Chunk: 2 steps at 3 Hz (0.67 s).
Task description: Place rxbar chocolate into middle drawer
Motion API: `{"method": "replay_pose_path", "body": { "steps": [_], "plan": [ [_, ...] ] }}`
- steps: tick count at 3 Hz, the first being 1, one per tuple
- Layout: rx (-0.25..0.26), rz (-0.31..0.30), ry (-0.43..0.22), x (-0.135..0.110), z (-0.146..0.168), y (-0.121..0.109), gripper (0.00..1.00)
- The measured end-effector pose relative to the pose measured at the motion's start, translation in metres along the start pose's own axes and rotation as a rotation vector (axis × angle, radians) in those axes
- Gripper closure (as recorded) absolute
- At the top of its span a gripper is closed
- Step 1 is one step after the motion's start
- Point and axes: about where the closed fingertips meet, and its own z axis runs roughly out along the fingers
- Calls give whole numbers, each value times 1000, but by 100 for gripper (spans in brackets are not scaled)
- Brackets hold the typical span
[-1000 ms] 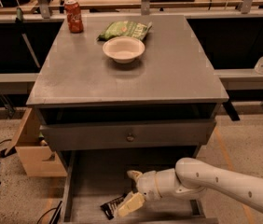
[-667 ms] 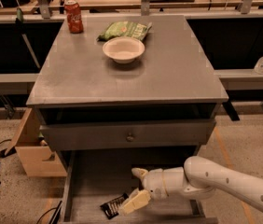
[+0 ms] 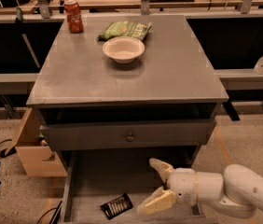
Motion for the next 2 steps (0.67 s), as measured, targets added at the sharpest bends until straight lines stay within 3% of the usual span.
{"method": "replay_pose_path", "body": {
  "steps": [1, 2],
  "plan": [
    [124, -67, -175, -56, -48, 9, 0],
    [320, -145, -333, -119, -108, 10, 0]
  ]
}}
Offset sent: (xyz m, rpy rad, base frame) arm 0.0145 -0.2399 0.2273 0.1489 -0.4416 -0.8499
